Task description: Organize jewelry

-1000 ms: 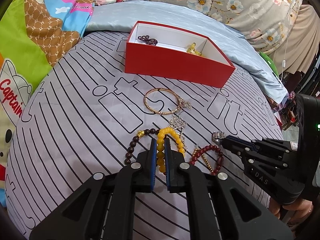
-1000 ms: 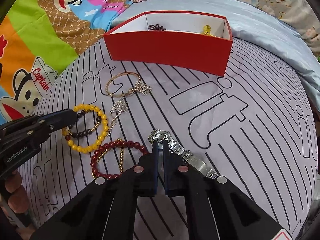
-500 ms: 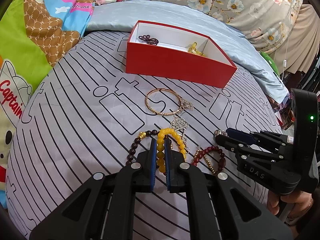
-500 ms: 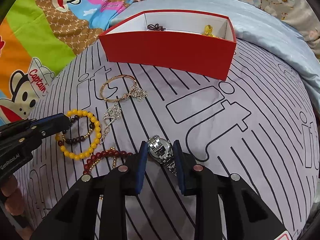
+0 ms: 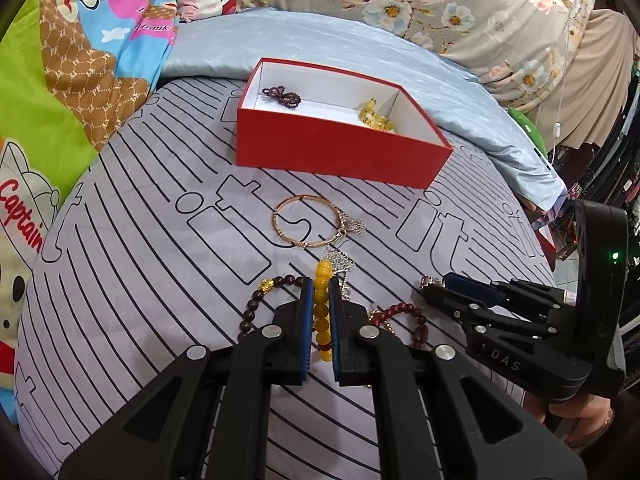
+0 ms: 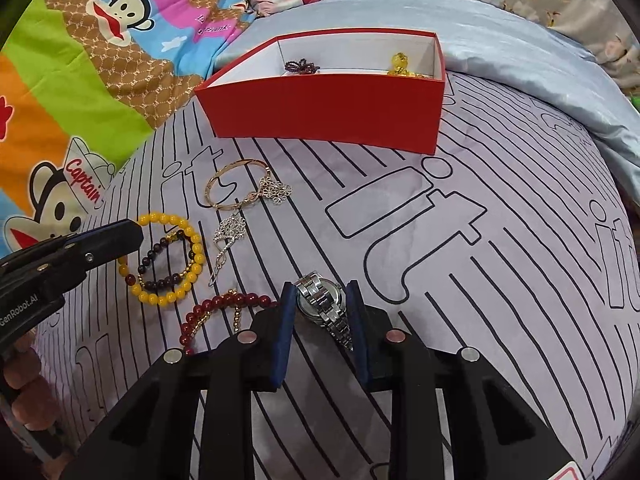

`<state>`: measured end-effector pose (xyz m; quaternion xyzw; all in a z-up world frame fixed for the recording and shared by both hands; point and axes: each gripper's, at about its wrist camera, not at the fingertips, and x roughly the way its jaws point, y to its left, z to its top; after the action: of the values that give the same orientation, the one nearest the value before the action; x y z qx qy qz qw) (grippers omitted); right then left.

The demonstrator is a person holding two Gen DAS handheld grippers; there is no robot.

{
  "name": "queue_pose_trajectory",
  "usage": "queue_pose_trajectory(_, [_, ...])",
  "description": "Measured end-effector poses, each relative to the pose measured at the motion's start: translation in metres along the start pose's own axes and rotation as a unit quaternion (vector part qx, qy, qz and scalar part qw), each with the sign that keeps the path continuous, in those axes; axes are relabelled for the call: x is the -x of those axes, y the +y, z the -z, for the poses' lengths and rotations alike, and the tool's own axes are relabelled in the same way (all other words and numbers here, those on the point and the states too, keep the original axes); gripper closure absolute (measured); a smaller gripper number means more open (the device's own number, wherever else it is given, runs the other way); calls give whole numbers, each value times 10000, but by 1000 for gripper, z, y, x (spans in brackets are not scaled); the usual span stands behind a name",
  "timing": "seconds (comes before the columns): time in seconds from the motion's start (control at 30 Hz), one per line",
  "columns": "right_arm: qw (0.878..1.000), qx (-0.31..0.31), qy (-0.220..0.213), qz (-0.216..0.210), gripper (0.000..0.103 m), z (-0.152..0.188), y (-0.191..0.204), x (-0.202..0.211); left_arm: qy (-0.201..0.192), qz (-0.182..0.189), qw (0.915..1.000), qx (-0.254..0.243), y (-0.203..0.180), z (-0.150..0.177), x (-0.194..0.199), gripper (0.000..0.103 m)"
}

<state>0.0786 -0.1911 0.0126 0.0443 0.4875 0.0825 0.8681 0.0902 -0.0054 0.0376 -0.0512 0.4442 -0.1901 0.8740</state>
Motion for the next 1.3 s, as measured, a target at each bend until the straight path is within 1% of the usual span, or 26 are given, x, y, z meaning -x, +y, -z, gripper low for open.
queue_pose_trajectory(0.17, [9996, -181, -191, -68, 79, -3, -4, 14, -64, 50, 10000, -38, -4, -5, 8, 96])
queue_pose_trajectory(0.4, [9977, -217, -626, -126, 79, -22, -5, 46, -314, 248, 9992, -85, -11, -26, 28, 96])
queue_pose_trajectory(0.43, [9973, -220, -681, -153, 88, -26, -5, 50, -348, 253, 9990, -103, -12, -30, 31, 96])
queue_pose_trajectory(0.47, [9971, -224, -707, -180, 102, -29, -5, 53, -389, 255, 9988, -128, -13, -34, 33, 96])
queue_pose_trajectory(0.53, [9958, -274, -821, -283, 102, -40, -7, 61, -473, 274, 9984, -157, -15, -43, 38, 96])
queue_pose_trajectory(0.57, [9956, -252, -862, -262, 102, -45, -6, 63, -527, 276, 9981, -173, -16, -49, 40, 96])
queue_pose_trajectory(0.63, [9953, -155, -949, -76, 102, -52, -6, 65, -615, 253, 9976, -202, -17, -56, 43, 96])
queue_pose_trajectory(0.7, [9957, -117, -919, -81, 102, -55, -6, 62, -681, 224, 9972, -221, -17, -61, 45, 96])
queue_pose_trajectory(0.73, [9965, -81, -821, -156, 102, -55, -6, 58, -695, 195, 9971, -224, -17, -62, 45, 96])
queue_pose_trajectory(0.8, [9973, -21, -733, -95, 96, -53, -4, 49, -679, 162, 9974, -192, -14, -62, 43, 96])
queue_pose_trajectory(0.87, [9981, 78, -594, -124, 85, -52, 0, 39, -619, 117, 9979, -116, -10, -61, 38, 96])
queue_pose_trajectory(0.9, [9983, 119, -561, -138, 72, -51, 3, 33, -586, 105, 9982, -78, -7, -60, 37, 96])
queue_pose_trajectory(0.93, [9984, 195, -520, -143, 62, -50, 6, 26, -549, 95, 9984, -33, -5, -59, 35, 96])
queue_pose_trajectory(1.17, [9969, 755, -218, -7, 61, -52, 26, -17, -413, -22, 9991, 71, 8, -50, 27, 96])
queue_pose_trajectory(1.3, [9962, 860, 23, -149, 61, -49, 27, -36, -323, -47, 9994, 135, 13, -45, 22, 96])
